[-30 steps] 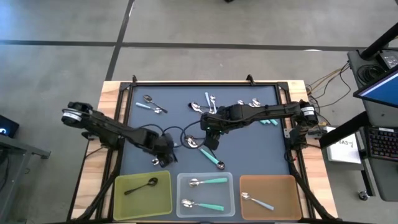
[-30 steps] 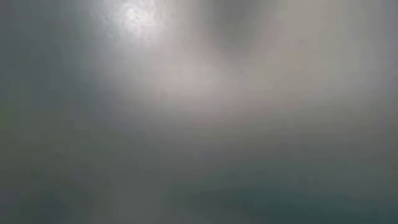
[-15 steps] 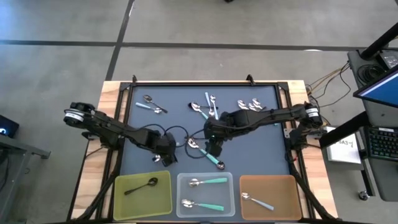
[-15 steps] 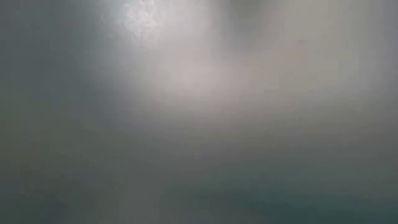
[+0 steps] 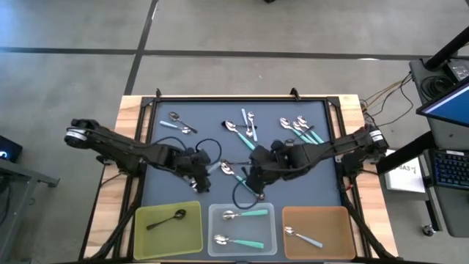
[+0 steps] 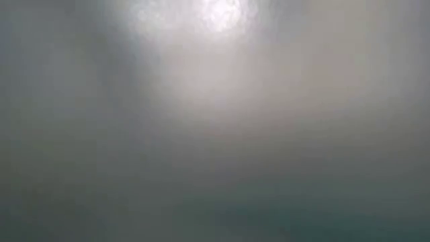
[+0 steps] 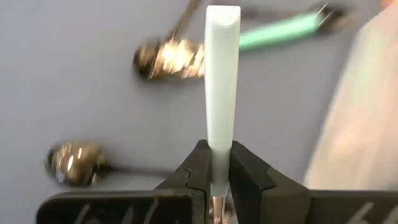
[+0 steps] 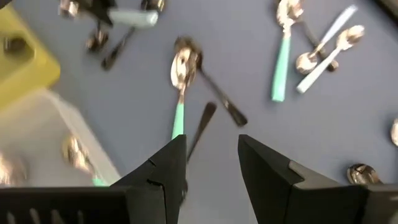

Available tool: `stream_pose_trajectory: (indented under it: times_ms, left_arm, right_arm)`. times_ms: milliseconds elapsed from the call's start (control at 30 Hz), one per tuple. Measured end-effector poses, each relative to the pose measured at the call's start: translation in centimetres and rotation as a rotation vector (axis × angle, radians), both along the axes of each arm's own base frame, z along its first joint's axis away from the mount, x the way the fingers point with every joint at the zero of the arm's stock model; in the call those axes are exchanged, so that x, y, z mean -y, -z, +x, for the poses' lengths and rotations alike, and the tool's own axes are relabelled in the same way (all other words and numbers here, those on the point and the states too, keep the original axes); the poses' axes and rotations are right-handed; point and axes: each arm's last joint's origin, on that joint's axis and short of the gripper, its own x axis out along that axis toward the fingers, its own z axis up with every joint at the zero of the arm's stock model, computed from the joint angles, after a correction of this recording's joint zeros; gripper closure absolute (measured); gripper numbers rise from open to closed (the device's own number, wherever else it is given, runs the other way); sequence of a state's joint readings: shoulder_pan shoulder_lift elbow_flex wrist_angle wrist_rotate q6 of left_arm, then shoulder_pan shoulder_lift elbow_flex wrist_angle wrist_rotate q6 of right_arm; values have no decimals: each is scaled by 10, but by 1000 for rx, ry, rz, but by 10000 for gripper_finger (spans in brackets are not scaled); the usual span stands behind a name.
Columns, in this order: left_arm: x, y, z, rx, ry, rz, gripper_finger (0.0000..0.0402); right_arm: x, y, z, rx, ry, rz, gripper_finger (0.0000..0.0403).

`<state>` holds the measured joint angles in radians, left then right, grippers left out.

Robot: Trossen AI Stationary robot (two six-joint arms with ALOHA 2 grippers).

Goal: Sort silverware by color (type)
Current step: Put the blue spoon into the orange bin

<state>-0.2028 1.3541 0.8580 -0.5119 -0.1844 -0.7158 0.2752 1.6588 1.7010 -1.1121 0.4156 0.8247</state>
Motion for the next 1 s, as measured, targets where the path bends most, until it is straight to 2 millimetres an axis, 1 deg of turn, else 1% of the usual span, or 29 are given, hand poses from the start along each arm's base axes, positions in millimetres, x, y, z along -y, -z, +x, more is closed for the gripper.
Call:
stream_pose_trajectory:
  times_ms: [100, 233, 300, 433, 533, 633, 800, 1000]
  left_arm:
    - [0, -22, 6, 79, -18, 25, 383]
    - [3, -47, 11, 163, -24, 54, 383]
    - [4, -55, 13, 191, -32, 65, 383]
    - [4, -66, 15, 228, -50, 66, 383]
    - [2, -77, 13, 263, -109, 73, 383]
    - [-1, -89, 8, 296, -193, 116, 383]
    - [-5, -102, 0, 322, -235, 158, 383]
    - [-5, -103, 1, 339, -253, 159, 383]
  right_arm:
    - [-7, 4, 3, 86, 80, -48, 266]
    - [-7, 5, 16, 225, 114, -106, 266]
    - [-2, 3, 25, 288, 102, -113, 266]
    - [15, -3, 38, 399, 122, -114, 266]
    - [27, -9, 47, 473, 122, -48, 266]
    - [39, -13, 53, 518, 95, 21, 266]
    - [54, -19, 59, 592, 58, 76, 266]
    - [66, -25, 63, 646, 36, 87, 266]
